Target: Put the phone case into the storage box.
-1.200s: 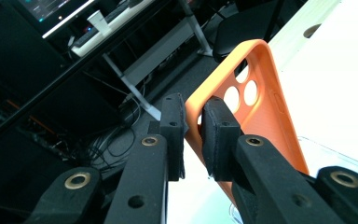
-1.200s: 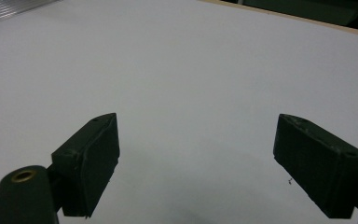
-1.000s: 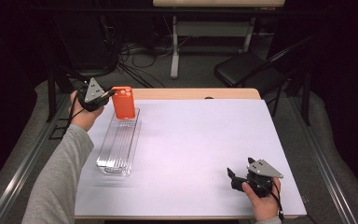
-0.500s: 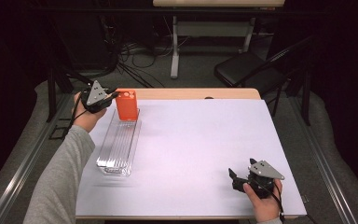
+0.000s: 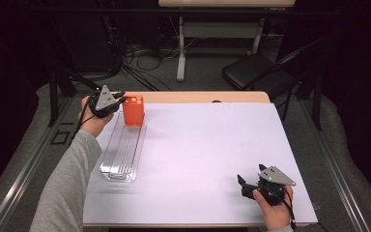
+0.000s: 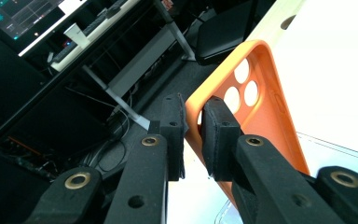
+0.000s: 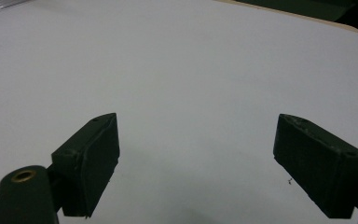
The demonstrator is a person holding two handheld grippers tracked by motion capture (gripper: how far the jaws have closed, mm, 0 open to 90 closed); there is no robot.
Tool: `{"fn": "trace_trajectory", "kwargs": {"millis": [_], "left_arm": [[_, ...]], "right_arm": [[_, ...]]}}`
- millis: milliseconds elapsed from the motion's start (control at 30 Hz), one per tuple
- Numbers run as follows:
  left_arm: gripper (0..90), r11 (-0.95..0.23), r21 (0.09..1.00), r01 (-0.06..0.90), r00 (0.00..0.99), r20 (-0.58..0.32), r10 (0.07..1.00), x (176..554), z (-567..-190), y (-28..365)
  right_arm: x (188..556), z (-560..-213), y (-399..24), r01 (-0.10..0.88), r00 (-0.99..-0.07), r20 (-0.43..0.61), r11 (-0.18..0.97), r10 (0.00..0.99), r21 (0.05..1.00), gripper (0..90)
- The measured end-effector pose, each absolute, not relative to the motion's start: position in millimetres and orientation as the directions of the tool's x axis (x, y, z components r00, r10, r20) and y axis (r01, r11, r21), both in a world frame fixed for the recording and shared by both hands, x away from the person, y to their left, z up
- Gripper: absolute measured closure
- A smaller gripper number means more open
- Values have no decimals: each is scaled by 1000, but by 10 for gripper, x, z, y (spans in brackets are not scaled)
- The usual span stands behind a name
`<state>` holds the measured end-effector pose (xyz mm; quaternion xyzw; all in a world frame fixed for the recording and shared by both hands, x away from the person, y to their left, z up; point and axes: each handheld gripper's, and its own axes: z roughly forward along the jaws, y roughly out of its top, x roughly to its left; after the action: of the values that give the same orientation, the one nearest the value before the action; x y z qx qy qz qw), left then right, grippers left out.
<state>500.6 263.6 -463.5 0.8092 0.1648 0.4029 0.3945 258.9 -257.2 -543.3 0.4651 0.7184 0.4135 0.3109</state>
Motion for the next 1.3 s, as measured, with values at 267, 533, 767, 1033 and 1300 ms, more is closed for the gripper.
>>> {"fn": "trace_trajectory", "kwargs": {"millis": [267,533,767,1033,1300], "left_arm": [[798,-641,766,-51,614,530,584,5010,-4685,2633],[798,-628,775,-66,604,532,593,4982,-4730,2672],[797,-624,777,-82,597,539,594,4980,-4715,2682],[796,-638,767,-75,593,548,590,4992,-4750,2659],[790,-671,740,-54,573,573,586,4999,-4748,2676]], "right_arm": [[2588,-5433,-2568,412,-379,-60,226,923,883,141],[2592,-5445,-2551,416,-385,-63,234,921,879,140],[2595,-5453,-2537,419,-387,-62,235,920,877,141],[2595,-5453,-2545,418,-387,-64,237,920,877,141],[2594,-5453,-2541,420,-388,-62,236,920,876,141]]}}
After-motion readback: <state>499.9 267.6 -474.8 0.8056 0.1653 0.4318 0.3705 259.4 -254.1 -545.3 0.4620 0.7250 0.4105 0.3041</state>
